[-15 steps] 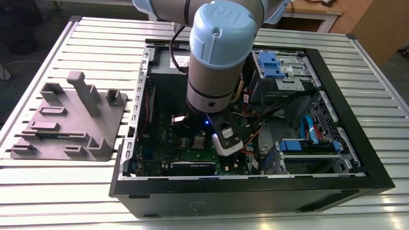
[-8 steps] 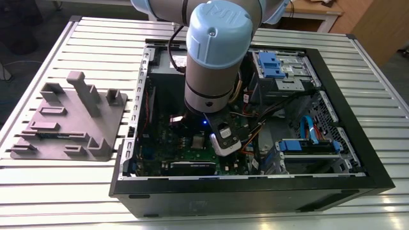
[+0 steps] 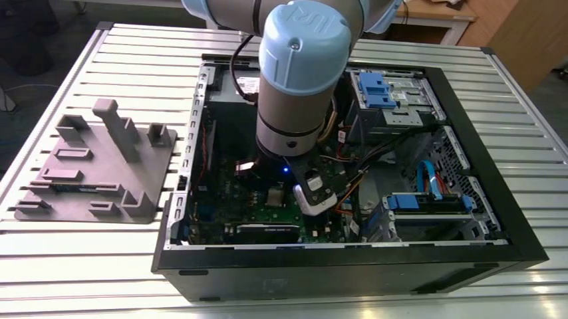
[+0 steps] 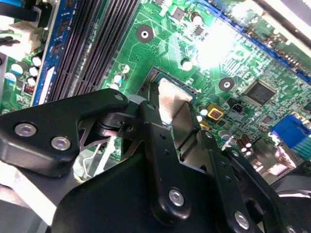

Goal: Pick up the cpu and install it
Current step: 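Place the cpu into insertion slot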

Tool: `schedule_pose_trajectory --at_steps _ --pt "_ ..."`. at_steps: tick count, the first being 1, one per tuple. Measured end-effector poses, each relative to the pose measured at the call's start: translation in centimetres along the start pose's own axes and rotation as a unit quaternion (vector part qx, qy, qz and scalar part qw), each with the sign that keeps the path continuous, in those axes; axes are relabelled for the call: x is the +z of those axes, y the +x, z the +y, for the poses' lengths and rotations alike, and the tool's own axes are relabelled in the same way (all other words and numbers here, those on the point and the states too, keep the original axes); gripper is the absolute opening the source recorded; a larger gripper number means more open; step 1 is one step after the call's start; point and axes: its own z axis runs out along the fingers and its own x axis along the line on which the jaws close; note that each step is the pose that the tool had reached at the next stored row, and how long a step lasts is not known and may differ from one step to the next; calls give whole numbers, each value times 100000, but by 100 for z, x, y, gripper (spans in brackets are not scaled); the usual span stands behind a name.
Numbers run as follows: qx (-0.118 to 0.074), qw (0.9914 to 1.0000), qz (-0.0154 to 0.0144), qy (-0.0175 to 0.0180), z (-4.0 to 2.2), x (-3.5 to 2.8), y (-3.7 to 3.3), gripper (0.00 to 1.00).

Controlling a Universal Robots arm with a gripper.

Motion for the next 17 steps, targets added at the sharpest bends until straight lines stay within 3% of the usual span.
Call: schedule_pose_trajectory --at_steps 17 --pt "-3 100000 2 -2 1 -21 -2 37"
